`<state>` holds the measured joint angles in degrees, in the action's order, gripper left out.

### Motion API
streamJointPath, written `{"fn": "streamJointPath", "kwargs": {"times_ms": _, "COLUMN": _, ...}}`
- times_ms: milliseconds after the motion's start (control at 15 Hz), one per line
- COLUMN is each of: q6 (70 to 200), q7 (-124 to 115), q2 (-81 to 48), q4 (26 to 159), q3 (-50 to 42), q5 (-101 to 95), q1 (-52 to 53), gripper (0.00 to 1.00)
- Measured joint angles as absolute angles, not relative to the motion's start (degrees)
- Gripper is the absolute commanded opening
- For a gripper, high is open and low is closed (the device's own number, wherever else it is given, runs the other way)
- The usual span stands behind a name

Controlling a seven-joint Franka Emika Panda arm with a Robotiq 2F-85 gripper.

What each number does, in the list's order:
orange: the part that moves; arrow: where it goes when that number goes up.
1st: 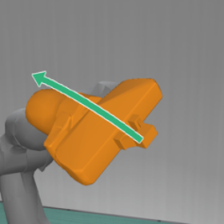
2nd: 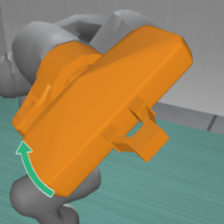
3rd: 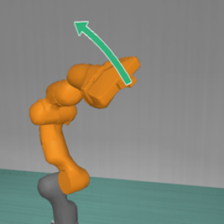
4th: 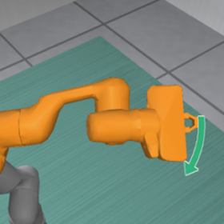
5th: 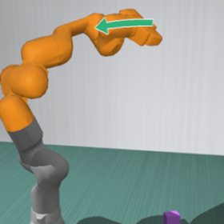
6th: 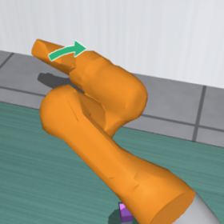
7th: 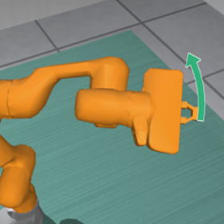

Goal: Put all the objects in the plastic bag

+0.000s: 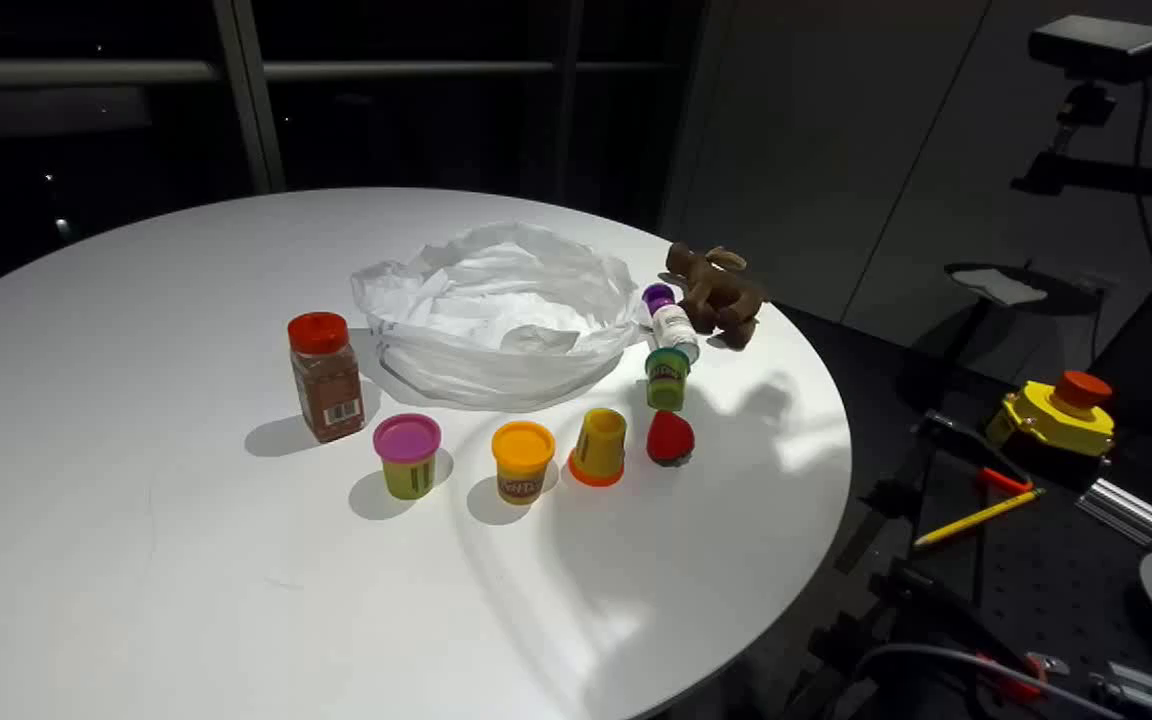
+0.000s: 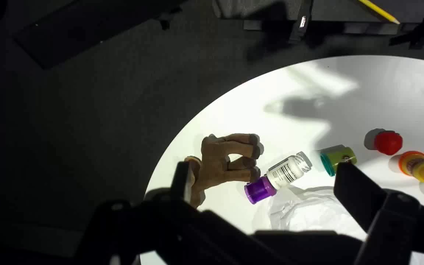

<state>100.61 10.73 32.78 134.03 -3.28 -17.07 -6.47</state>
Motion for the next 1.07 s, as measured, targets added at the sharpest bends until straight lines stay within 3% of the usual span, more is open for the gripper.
{"fn": "streamJointPath", "kwargs": {"times_ms": 1067, "q6": 100.92, "q7": 10.75, "q2": 31.21, "q4": 133.5, "q3": -3.12, "q5": -16.47, "q1": -4.14, "gripper": 1.0}}
